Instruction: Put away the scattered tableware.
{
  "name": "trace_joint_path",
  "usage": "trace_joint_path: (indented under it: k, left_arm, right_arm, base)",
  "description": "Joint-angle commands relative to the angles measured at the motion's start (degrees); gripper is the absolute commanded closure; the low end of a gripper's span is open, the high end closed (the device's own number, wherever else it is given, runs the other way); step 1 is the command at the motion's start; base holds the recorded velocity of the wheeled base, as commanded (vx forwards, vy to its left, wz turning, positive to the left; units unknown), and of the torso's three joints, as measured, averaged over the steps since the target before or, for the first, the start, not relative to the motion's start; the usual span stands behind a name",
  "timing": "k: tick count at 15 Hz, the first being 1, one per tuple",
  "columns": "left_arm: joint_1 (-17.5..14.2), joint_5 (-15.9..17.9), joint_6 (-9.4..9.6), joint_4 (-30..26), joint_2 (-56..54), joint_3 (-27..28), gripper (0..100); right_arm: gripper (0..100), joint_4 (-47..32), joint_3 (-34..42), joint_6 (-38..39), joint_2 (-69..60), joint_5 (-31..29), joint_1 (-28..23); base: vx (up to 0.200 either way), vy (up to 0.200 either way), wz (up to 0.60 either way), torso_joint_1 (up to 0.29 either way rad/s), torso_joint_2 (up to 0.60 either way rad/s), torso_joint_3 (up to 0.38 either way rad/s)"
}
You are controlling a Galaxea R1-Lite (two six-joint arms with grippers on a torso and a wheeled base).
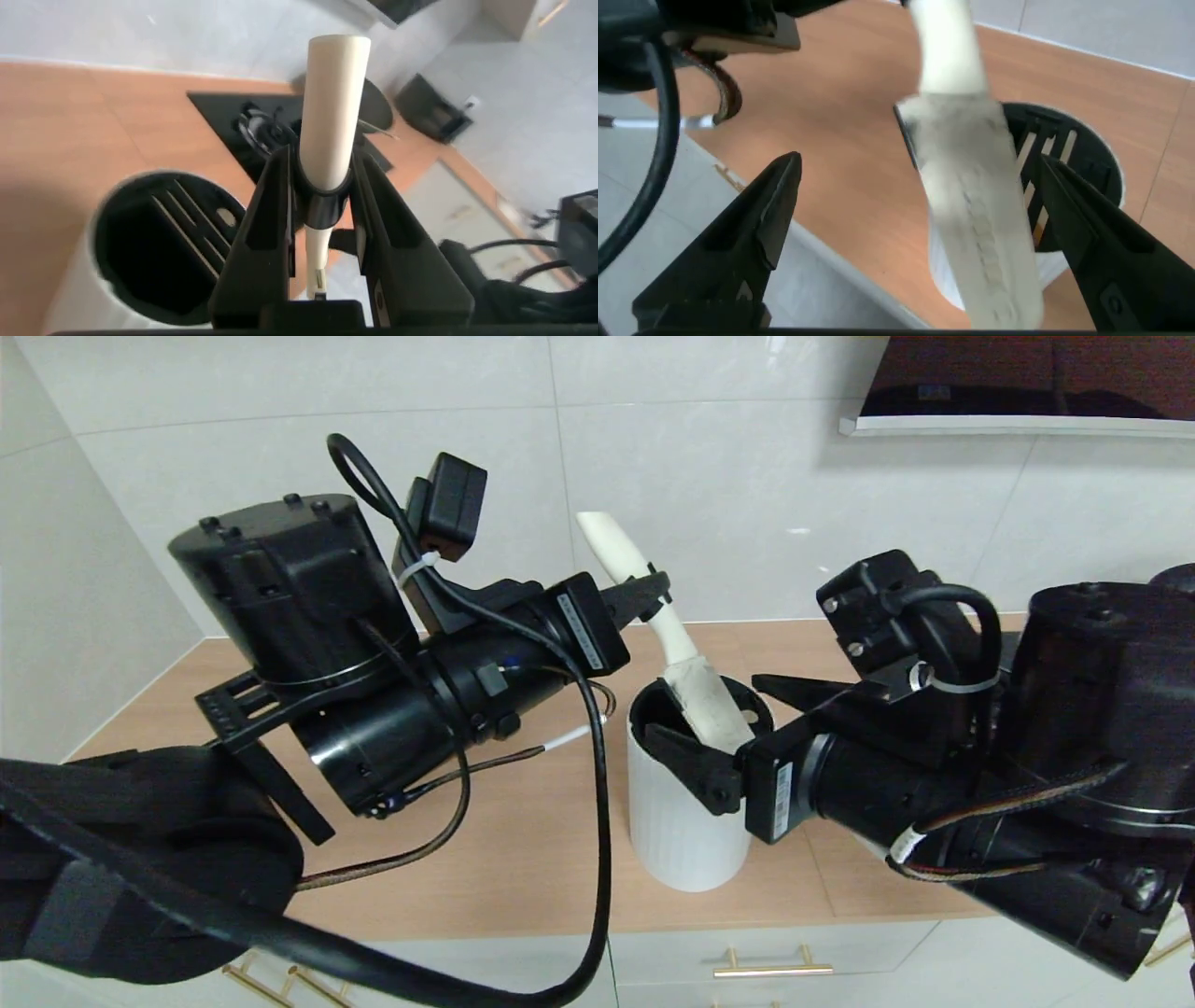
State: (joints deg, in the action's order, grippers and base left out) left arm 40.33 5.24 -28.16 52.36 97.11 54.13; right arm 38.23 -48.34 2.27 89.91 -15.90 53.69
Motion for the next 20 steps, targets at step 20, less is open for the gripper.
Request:
trace_joint_path:
  k: [20]
  left_arm:
    - [8.8, -41.5, 19.28, -44.1, 12.4, 49.8, 100]
  right_arm:
    - [0, -0.8, 0.3, -1.0, -7.2, 9.5, -26.5]
  base:
    - [0.0, 0.0, 0.0, 0.0, 0.0, 0.0]
